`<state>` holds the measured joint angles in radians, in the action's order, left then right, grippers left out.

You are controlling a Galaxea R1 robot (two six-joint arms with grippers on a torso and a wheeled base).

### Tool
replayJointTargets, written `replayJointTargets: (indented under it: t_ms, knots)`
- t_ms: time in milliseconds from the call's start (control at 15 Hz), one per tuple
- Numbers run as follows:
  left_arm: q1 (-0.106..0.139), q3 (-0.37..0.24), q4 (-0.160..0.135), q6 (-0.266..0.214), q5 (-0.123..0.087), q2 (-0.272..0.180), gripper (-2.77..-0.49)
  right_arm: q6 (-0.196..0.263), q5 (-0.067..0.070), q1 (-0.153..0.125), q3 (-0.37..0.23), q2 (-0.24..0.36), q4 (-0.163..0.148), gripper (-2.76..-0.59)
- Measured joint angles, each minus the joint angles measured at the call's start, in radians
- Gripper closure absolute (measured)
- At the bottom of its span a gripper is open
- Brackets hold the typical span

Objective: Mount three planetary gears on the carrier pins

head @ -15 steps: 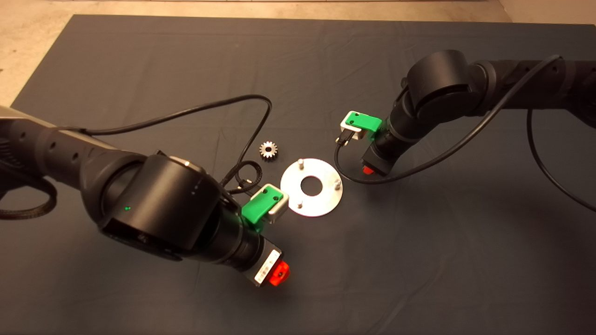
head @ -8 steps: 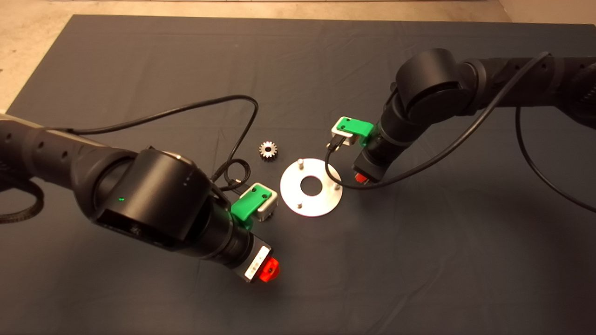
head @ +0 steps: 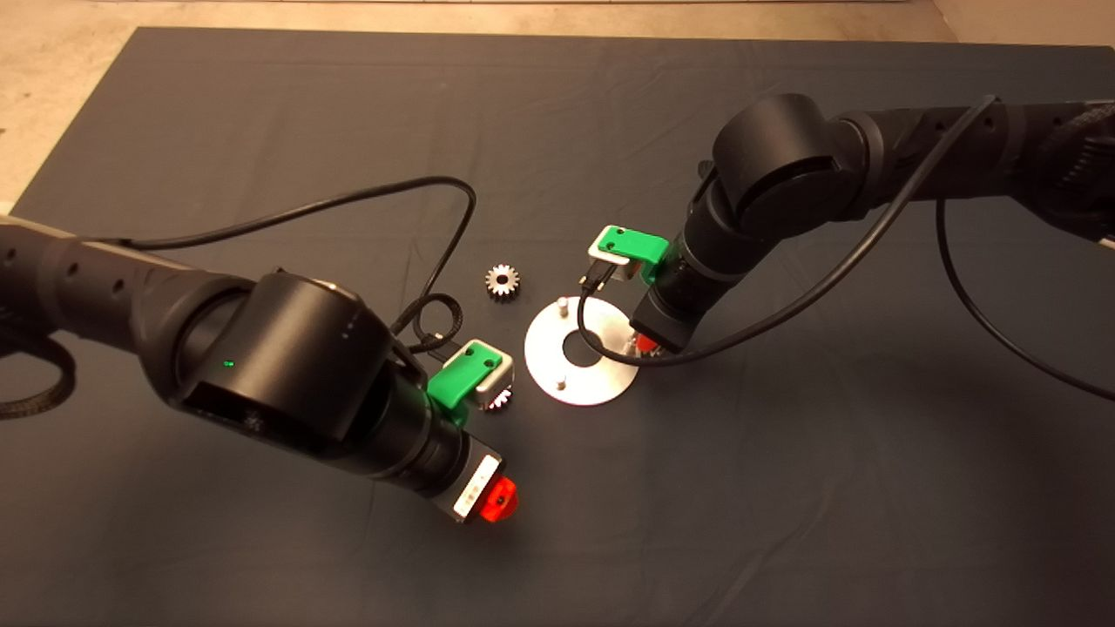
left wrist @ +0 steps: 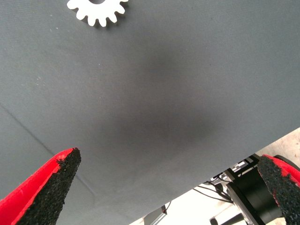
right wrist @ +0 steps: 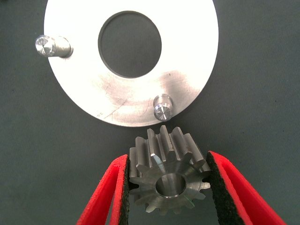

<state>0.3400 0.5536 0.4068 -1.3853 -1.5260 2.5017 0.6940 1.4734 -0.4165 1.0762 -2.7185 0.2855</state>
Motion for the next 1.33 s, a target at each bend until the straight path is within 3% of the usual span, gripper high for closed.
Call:
replayJointTargets:
  t_ms: [67, 200, 333, 467, 1133, 1333]
  knots:
    - [0.0, 0.0, 0.0, 0.0, 0.0, 0.0, -2.75, 0.0, -0.007, 0.0, 0.0, 0.0, 0.0, -1.01]
    - [0.0, 0.0, -0.002, 0.0, 0.0, 0.0, -2.75, 0.0, -0.038, 0.0, 0.0, -0.002, -0.001, -1.0]
    - [0.0, 0.0, -0.003, 0.0, 0.0, 0.0, -2.75, -0.001, -0.048, 0.0, 0.005, -0.018, -0.001, -1.0]
    - [0.0, 0.0, -0.003, 0.0, 0.0, 0.0, -2.75, -0.002, -0.068, 0.0, 0.008, -0.027, -0.001, -1.0]
    - [0.0, 0.0, -0.003, 0.0, 0.0, 0.0, -2.75, -0.01, -0.056, 0.001, 0.028, -0.025, -0.002, -1.0]
    - [0.0, 0.0, -0.003, 0.0, 0.0, 0.0, -2.75, -0.013, -0.056, 0.015, 0.028, -0.025, -0.002, -1.0]
